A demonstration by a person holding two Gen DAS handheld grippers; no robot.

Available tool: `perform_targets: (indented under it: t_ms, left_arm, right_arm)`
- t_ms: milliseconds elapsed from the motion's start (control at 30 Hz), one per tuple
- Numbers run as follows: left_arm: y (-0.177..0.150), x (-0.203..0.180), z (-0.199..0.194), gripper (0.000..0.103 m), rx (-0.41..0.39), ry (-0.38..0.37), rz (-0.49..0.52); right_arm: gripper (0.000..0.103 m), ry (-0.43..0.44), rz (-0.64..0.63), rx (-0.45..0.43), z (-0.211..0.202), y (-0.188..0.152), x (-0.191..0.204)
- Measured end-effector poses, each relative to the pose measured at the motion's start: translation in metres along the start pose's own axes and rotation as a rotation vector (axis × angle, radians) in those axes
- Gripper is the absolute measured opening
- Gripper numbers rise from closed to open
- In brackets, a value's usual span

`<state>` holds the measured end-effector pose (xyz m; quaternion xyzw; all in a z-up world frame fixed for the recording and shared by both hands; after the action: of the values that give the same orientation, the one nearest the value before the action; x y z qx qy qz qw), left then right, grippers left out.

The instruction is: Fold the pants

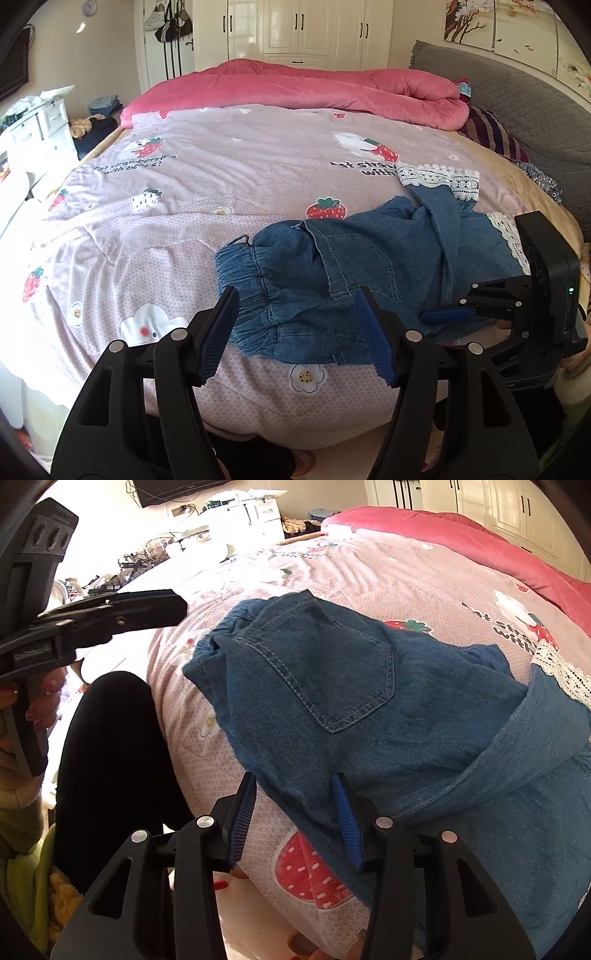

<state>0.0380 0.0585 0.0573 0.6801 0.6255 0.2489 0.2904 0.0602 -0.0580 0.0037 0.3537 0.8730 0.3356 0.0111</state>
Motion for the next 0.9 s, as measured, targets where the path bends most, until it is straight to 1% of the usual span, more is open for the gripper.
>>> perform_targets:
  t_ms: [200, 333, 467, 600, 700, 800, 833, 900]
  left_arm:
    - [0.002, -0.002, 0.004, 0.06, 0.001, 0.014, 0.007]
    - [0.004, -0.003, 0.007, 0.061, -0.001, 0.021, 0.013]
    - [0.005, -0.006, 0.013, 0.061, 0.003, 0.024, 0.025]
    - [0.007, -0.011, 0.023, 0.061, 0.017, 0.024, 0.04]
    - [0.007, -0.016, 0.031, 0.061, 0.025, 0.026, 0.055]
    - [0.005, -0.019, 0.039, 0.06, 0.037, 0.018, 0.064]
    - [0.004, -0.02, 0.043, 0.06, 0.045, 0.017, 0.067]
    - [0.001, -0.021, 0.049, 0.051, 0.061, 0.007, 0.071]
  right_arm:
    - [0.042, 0.009, 0.011, -0.056, -0.016, 0.005, 0.002]
    - [0.042, -0.019, 0.047, -0.114, -0.029, 0.012, -0.007]
    - [0.042, -0.05, 0.089, -0.144, -0.034, 0.02, -0.018]
    - [0.04, -0.087, 0.099, -0.116, -0.025, 0.024, -0.023]
    - [0.035, -0.08, 0.108, -0.086, -0.012, 0.024, -0.026]
    - [0.034, -0.081, 0.113, -0.042, 0.0, 0.02, -0.027]
    - [0.034, -0.078, 0.116, -0.022, 0.005, 0.017, -0.027]
    - [0.034, -0.078, 0.12, 0.007, 0.011, 0.013, -0.027]
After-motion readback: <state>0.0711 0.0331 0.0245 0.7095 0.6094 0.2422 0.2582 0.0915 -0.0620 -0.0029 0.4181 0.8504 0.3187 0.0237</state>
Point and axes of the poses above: each gripper's, at about its wrist camera, not at the fingertips, and z roughly the way its jaws point, x to its left, y to its top, the point moved 2 cm from there along z, roughly the way its jaws point
